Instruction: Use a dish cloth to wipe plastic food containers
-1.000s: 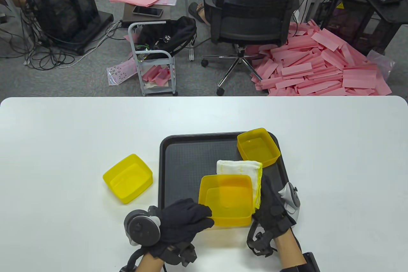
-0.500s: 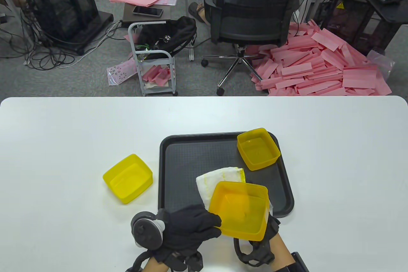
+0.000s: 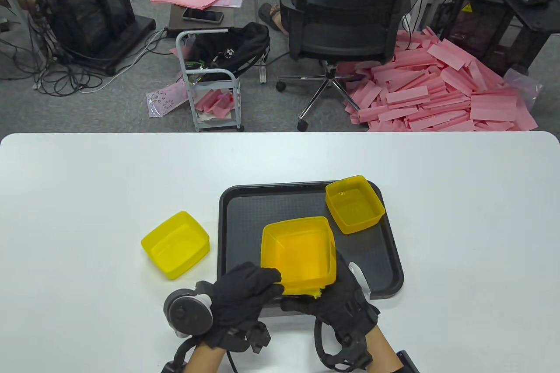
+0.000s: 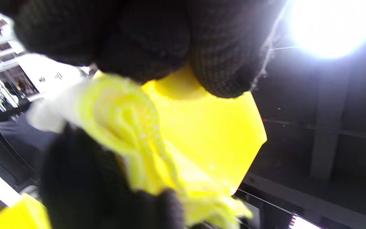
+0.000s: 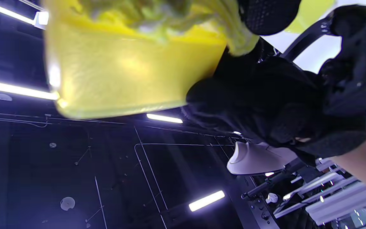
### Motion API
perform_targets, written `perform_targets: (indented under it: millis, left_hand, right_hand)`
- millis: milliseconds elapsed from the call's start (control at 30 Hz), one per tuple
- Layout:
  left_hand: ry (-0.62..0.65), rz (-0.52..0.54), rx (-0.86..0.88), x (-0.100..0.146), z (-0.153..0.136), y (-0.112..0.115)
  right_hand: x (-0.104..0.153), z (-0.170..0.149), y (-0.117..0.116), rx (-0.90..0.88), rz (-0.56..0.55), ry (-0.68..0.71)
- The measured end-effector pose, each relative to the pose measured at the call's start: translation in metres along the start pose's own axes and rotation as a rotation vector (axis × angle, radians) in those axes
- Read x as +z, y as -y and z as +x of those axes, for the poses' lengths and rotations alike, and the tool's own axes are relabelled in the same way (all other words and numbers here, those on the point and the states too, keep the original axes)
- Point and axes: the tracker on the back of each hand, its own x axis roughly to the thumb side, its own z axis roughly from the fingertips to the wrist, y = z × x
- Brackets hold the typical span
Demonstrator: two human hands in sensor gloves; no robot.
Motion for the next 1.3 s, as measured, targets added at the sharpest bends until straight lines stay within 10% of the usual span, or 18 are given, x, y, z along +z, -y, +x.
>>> perform_targets:
  millis: [1300]
  left_hand:
    - [-0.034, 0.066, -0.137, 0.001, 0.005, -0.002]
  right_hand:
    - [0.002, 0.026, 0.016, 0.257, -0.302, 0.117]
